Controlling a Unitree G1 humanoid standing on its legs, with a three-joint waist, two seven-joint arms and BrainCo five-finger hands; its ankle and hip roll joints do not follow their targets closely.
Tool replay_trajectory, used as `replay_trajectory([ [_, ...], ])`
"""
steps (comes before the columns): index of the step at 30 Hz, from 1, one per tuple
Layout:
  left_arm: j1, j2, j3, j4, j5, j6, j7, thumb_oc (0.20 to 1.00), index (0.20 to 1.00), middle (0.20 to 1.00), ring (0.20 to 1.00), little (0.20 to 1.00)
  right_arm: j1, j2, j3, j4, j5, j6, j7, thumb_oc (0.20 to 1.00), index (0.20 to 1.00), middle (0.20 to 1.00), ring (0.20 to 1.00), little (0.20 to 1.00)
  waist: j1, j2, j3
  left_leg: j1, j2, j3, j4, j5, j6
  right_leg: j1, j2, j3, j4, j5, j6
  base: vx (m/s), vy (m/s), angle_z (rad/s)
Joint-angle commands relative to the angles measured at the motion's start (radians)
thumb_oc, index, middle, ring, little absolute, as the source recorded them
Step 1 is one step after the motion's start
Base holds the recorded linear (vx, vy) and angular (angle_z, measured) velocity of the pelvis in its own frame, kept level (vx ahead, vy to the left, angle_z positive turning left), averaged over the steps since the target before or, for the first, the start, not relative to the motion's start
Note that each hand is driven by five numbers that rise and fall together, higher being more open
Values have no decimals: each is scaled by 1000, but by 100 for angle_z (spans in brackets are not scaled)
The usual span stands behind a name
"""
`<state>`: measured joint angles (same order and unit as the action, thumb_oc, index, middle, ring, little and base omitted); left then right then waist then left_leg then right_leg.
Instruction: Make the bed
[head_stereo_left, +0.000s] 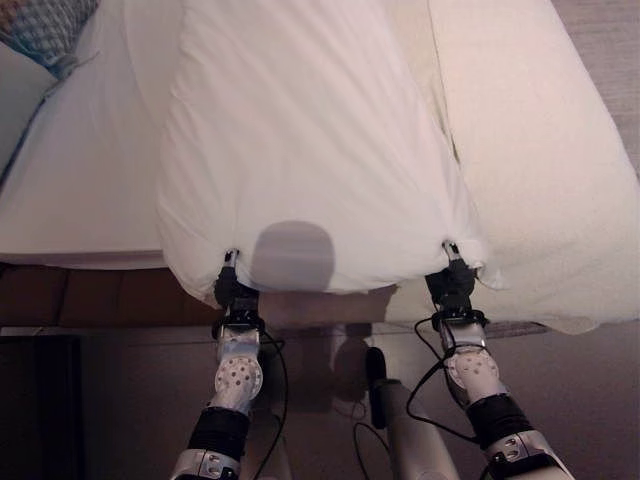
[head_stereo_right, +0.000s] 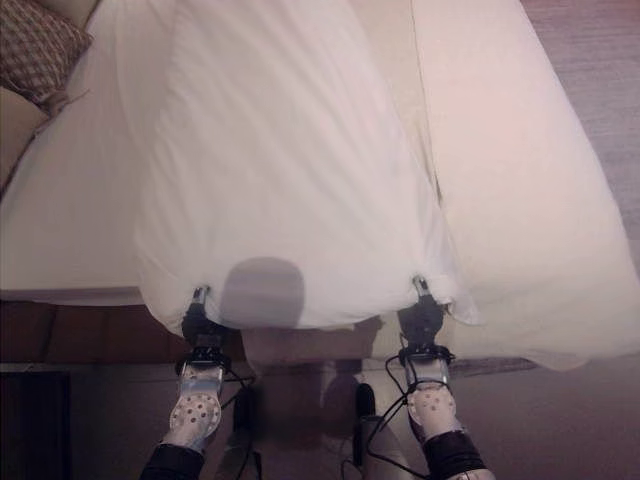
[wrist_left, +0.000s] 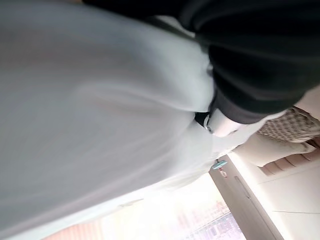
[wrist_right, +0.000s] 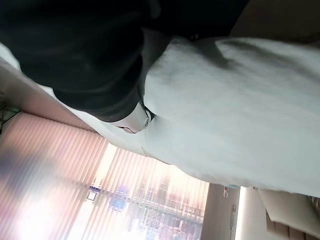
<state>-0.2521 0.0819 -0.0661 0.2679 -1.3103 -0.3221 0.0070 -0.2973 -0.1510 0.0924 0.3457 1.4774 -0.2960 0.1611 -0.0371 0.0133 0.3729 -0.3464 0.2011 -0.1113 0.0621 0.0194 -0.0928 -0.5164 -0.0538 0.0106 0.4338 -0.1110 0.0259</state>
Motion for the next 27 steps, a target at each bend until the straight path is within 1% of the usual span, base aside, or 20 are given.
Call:
replay_trajectory([
  [1,-34,68,10,-92,18,-41,-49,200,200,200,200,200,96,-1,-50,-134,16,-78,29,200,200,200,200,200,-17,-4,-29,-75,-38,84,67,71,-16,85,-119,61,-198,140,139,86,661,42],
  [2,-36,67,1,-70,20,-36,-55,200,200,200,200,200,109,3,-49,-135,11,-80,23,200,200,200,200,200,-21,-9,-26,-97,-70,97,147,27,-7,120,-169,56,-248,179,149,84,560,62],
  [3,-37,68,1,-69,20,-36,-55,200,200,200,200,200,108,3,-49,-136,11,-80,23,200,200,200,200,200,-22,-9,-28,-103,-71,95,151,28,-5,119,-170,55,-253,183,151,115,636,68],
  [4,-31,74,-1,-70,4,-31,-66,200,200,200,200,200,121,9,-55,-157,15,-77,24,200,200,200,200,200,-29,-15,-28,-127,-122,103,214,-31,18,145,-239,65,-341,291,166,60,447,68],
  [5,-31,75,-1,-69,4,-31,-66,200,200,200,200,200,121,9,-56,-157,15,-77,24,200,200,200,200,200,-29,-17,-30,-132,-124,104,215,-28,20,143,-242,65,-347,296,168,120,853,59],
  [6,-5,96,3,-86,13,-22,-82,200,200,200,200,200,113,17,-48,-156,-14,-70,20,200,200,200,200,200,-4,-32,-30,-135,-133,167,250,-76,45,137,-304,-63,-453,425,180,41,581,26],
  [7,3,100,4,-86,34,-14,-89,200,200,200,200,200,108,25,-40,-160,-22,-58,26,200,200,200,200,200,10,-35,-29,-126,-129,194,234,-80,50,150,-301,-152,-479,397,171,42,576,-17],
  [8,3,101,4,-87,34,-13,-88,200,200,200,200,200,108,26,-40,-160,-22,-58,26,200,200,200,200,200,7,-36,-30,-128,-132,193,232,-76,50,150,-303,-154,-481,400,171,4,465,-119],
  [9,-11,106,-1,-79,65,-13,-91,200,200,200,200,200,110,27,-26,-162,-25,-59,33,200,200,200,200,200,-11,-45,-26,-118,-160,212,202,-70,62,145,-221,-123,-435,304,148,4,303,-130],
  [10,-12,106,0,-79,65,-13,-91,200,200,200,200,200,109,27,-26,-162,-25,-59,33,200,200,200,200,200,-12,-46,-28,-120,-161,214,200,-67,63,140,-223,-121,-432,304,148,13,469,-104],
  [11,-21,103,-4,-77,57,-13,-91,200,200,200,200,200,110,18,-15,-159,-31,-61,29,200,200,200,200,200,-20,-50,-26,-110,-181,224,182,-63,72,124,-171,-91,-399,264,138,-10,425,0],
  [12,-24,88,-4,-79,66,-10,-86,200,200,200,200,200,114,12,-9,-155,-30,-59,36,200,200,200,200,200,-23,-49,-15,-82,-216,247,148,-55,82,116,-77,-83,-333,197,109,-10,423,18],
  [13,-24,88,-4,-79,66,-10,-86,200,200,200,200,200,114,12,-9,-155,-30,-59,36,200,200,200,200,200,-22,-51,-16,-83,-217,249,144,-51,83,112,-78,-82,-330,197,109,-25,427,11],
  [14,-22,77,-4,-76,82,-18,-71,200,200,200,200,200,123,8,-6,-159,-30,-66,46,200,200,200,200,200,-32,-50,-8,-54,-245,261,114,-47,87,86,16,-62,-232,150,89,-14,170,-13],
  [15,-23,76,-4,-76,82,-18,-70,200,200,200,200,200,123,7,-6,-159,-29,-66,47,200,200,200,200,200,-31,-51,-7,-51,-246,263,111,-47,87,84,16,-60,-226,146,89,8,256,-26],
  [17,-16,52,-18,-63,92,-17,-63,200,200,200,200,200,141,1,3,-173,-27,-75,61,200,200,200,200,200,-47,-41,-1,-26,-276,261,100,-41,91,91,91,6,-216,130,59,24,115,-10],
  [19,-17,44,-20,-56,90,-19,-58,200,200,200,200,200,143,-4,6,-174,-28,-78,61,200,200,200,200,200,-51,-33,2,-25,-282,262,102,-39,95,83,105,30,-216,136,52,-6,20,13],
  [20,-22,27,-29,-39,79,-18,-49,200,200,200,200,200,143,-14,9,-171,-35,-78,55,200,200,200,200,200,-62,-10,1,-27,-292,262,102,-38,102,60,110,55,-219,151,55,-19,-2,8],
  [24,2,3,-33,-41,72,-12,-57,200,200,200,200,200,146,-27,11,-159,-49,-61,51,200,200,200,200,200,-68,22,-13,-56,-288,270,147,-32,90,89,81,43,-246,149,61,-51,-38,8],
  [27,-10,-12,-49,-47,70,-21,-48,200,200,200,200,200,144,-44,0,-157,-46,-64,41,200,200,200,200,200,-79,36,20,-152,-232,326,360,85,-33,145,61,19,-282,145,32,-92,-155,20],
])
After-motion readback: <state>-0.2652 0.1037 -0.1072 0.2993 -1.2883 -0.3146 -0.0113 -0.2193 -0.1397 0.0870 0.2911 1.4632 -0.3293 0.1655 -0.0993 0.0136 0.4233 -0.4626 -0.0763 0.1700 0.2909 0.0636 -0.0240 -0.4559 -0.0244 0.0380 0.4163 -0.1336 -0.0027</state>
